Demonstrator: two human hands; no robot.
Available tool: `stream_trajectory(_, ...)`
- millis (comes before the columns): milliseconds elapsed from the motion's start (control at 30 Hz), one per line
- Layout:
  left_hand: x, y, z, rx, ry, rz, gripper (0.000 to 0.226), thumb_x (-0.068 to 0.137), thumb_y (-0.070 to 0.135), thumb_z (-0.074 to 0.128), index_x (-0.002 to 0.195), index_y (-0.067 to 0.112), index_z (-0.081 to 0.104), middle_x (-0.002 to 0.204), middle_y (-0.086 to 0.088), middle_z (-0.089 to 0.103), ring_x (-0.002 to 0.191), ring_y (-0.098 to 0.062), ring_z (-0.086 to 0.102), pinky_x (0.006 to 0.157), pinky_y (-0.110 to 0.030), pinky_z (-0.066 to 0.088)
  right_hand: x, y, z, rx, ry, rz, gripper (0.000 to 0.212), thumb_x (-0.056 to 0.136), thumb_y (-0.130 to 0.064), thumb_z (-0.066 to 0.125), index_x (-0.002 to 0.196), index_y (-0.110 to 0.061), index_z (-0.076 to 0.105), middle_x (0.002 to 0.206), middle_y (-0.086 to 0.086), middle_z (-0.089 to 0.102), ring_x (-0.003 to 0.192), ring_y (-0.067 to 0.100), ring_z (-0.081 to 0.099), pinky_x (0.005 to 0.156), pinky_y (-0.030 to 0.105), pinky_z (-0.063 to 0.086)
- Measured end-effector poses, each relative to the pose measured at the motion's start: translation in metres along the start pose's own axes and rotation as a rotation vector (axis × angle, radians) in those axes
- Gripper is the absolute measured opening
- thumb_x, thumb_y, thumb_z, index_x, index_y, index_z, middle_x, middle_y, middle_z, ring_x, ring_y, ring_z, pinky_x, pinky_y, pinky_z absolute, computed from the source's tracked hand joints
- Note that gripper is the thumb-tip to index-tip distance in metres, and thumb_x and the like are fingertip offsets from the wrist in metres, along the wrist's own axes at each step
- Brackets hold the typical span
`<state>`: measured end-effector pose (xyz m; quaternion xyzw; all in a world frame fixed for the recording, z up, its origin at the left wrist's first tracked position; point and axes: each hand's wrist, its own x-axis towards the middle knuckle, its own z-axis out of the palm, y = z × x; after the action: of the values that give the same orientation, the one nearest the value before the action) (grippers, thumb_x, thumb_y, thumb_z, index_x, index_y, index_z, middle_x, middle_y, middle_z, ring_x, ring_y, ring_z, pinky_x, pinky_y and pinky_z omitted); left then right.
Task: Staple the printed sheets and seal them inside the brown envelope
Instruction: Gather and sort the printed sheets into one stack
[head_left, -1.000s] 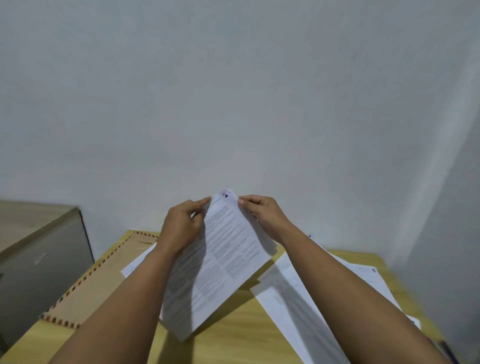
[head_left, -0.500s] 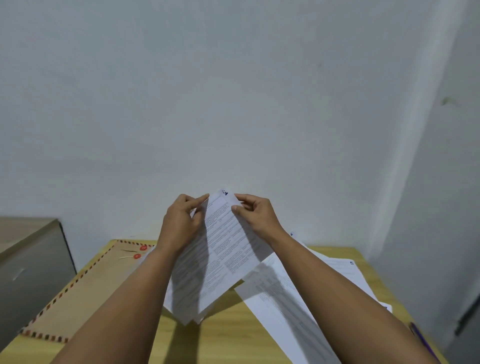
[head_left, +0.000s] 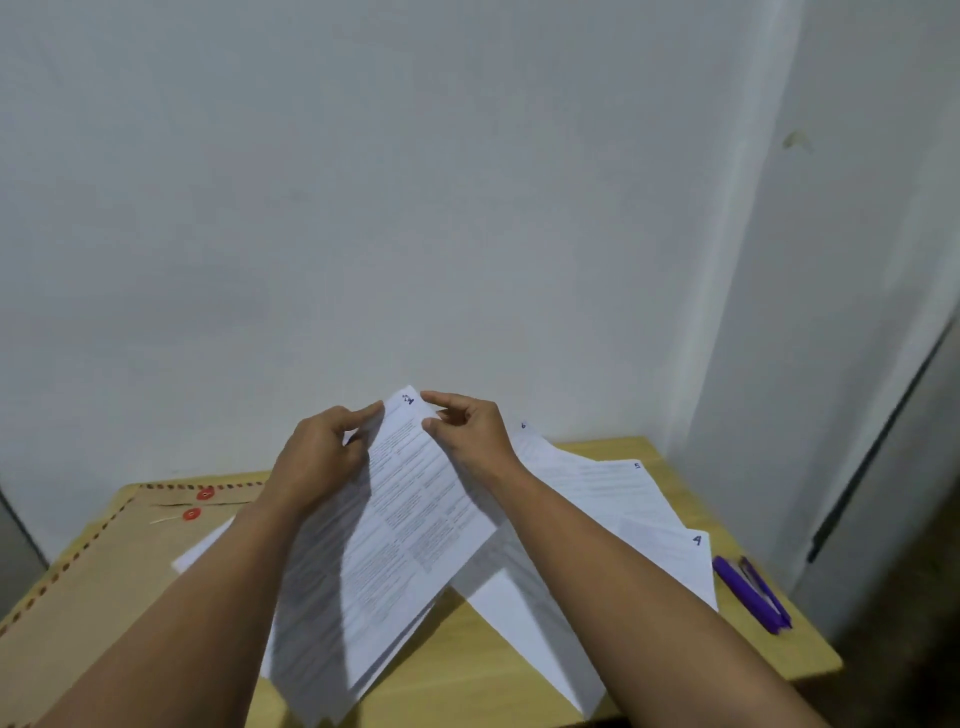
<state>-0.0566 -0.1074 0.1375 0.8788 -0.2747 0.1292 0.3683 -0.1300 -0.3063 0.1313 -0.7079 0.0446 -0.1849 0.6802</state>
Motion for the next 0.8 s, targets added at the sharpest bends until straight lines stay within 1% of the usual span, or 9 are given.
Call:
stream_trajectory(167,0.000,-0.017,0.035,-0.011,-0.083,-0.022,0.039,0.099,0.014,0.057,0.133,0.030,0.065,0.092,0.004,0.067,0.080,-0.010,0.058,0.071,-0.030,0.044,0.006,0.043,-0.011,-0.059,0.010,0.100,0.035,0.095,-0.007,0.072,0.129,-0.016,0.073,0.095,0.002,0.076,0.093,0.019,0.078,0.092,0.033,0.062)
stream_trajectory(267,0.003,-0.030,0.061,-0.026,-0.111,-0.035,0.039,0.097,0.011,0.058,0.132,0.025,0.068,0.098,-0.003,0.070,0.089,-0.021,0.062,0.079,-0.035,0.047,0.020,0.065,-0.043,-0.263,-0.008,0.151,0.042,0.095,-0.007,0.068,0.137,-0.008,0.066,0.096,0.005,0.080,0.090,0.016,0.075,0.091,0.026,0.058)
stream_trajectory(333,0.007,-0.035,0.079,-0.050,-0.127,-0.050,0.042,0.094,0.005,0.059,0.130,0.021,0.069,0.100,-0.005,0.071,0.092,-0.023,0.062,0.081,-0.031,0.043,0.029,0.076,-0.074,-0.448,0.010,0.182,0.040,0.095,-0.008,0.066,0.135,-0.008,0.068,0.106,0.012,0.080,0.095,0.023,0.077,0.097,0.034,0.059)
stream_trajectory(400,0.011,-0.038,0.096,-0.065,-0.152,-0.049,0.043,0.092,0.001,0.059,0.129,0.019,0.070,0.101,-0.007,0.072,0.093,-0.026,0.064,0.082,-0.032,0.044,0.035,0.087,-0.113,-0.641,0.055,0.219,0.036,0.094,-0.010,0.064,0.129,-0.012,0.073,0.118,0.010,0.077,0.103,0.025,0.074,0.094,0.032,0.057)
stream_trajectory(500,0.016,-0.038,0.115,-0.091,-0.186,-0.043,0.042,0.091,0.002,0.059,0.127,0.020,0.071,0.109,-0.009,0.074,0.104,-0.029,0.067,0.095,-0.044,0.052,0.035,0.097,-0.179,-0.877,0.088,0.346,0.034,0.091,-0.009,0.063,0.122,-0.017,0.075,0.119,0.007,0.074,0.104,0.023,0.072,0.089,0.028,0.055)
stream_trajectory(567,0.017,-0.034,0.123,-0.117,-0.202,-0.060,0.039,0.093,0.004,0.059,0.126,0.019,0.071,0.114,-0.010,0.073,0.108,-0.028,0.067,0.099,-0.047,0.052,0.028,0.096,-0.214,-1.016,0.041,0.426,0.026,0.086,-0.011,0.073,0.111,-0.019,0.076,0.109,0.005,0.073,0.100,0.024,0.071,0.088,0.029,0.056)
stream_trajectory(633,0.016,-0.030,0.129,-0.146,-0.214,-0.069,0.037,0.093,0.004,0.060,0.125,0.018,0.071,0.118,-0.009,0.073,0.112,-0.025,0.067,0.102,-0.045,0.051,0.018,0.089,-0.232,-1.090,-0.029,0.489,0.020,0.081,-0.015,0.085,0.099,-0.015,0.076,0.089,0.002,0.072,0.084,0.022,0.070,0.076,0.028,0.054)
stream_trajectory(733,0.015,-0.026,0.131,-0.168,-0.242,-0.070,0.040,0.090,0.002,0.060,0.124,0.019,0.072,0.127,-0.002,0.071,0.119,-0.017,0.064,0.108,-0.043,0.048,0.002,0.071,-0.233,-1.154,-0.171,0.655,0.040,0.074,-0.033,0.094,0.093,-0.008,0.071,0.084,0.002,0.077,0.072,0.021,0.073,0.060,0.025,0.053)
stream_trajectory(800,0.013,-0.024,0.131,-0.165,-0.256,-0.067,0.040,0.090,0.003,0.060,0.123,0.021,0.072,0.130,0.002,0.069,0.120,-0.013,0.064,0.109,-0.043,0.047,-0.007,0.062,-0.227,-1.226,-0.263,0.803,0.065,0.062,-0.053,0.097,0.099,-0.010,0.068,0.088,0.001,0.080,0.073,0.019,0.078,0.068,0.028,0.057)
